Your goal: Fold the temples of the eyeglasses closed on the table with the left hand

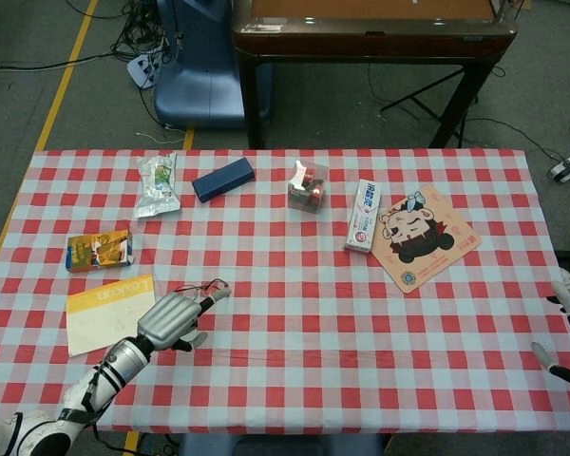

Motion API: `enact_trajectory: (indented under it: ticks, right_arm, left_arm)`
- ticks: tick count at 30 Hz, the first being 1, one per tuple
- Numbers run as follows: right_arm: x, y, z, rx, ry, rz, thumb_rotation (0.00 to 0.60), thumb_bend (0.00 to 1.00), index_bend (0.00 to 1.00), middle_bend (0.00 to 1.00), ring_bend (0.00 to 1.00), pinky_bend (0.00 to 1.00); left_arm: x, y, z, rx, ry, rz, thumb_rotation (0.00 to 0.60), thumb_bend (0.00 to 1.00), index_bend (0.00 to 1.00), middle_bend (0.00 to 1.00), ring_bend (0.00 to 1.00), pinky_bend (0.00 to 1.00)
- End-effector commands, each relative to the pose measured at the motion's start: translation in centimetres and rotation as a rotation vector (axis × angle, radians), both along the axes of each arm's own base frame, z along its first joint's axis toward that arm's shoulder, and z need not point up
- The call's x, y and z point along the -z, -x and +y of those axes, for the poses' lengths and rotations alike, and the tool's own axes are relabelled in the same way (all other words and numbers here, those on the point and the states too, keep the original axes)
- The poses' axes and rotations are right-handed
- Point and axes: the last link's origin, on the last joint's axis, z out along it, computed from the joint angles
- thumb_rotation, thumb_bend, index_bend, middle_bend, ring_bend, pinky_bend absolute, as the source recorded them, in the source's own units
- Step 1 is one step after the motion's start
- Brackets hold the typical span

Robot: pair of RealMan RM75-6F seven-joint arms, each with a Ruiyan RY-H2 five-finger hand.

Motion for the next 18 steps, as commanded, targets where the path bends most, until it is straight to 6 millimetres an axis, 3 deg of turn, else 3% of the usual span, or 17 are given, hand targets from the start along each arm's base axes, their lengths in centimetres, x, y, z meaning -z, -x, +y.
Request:
enact_trajectory:
  ticks: [1,18]
  right_arm:
    - [0.07,0.05,-0.03,0.000,-0.002,-0.002,0.600,0.23,0.00,0.26,0.30,0.20]
    - [0.09,-0.06,-0.16,-0.004,-0.003,-0.002,0.600,0.23,0.00,0.26,0.30,0.20]
  left_arm:
    - [-0.10,0.53,0.59,-0.040,-0.036,0.036,0.600,0.43,0.05,1.00,0.95,1.00]
    - [0.10,1.07,1.08,-0.103,-0.078,0.026,0.600,0.43,0.04,1.00,0.95,1.00]
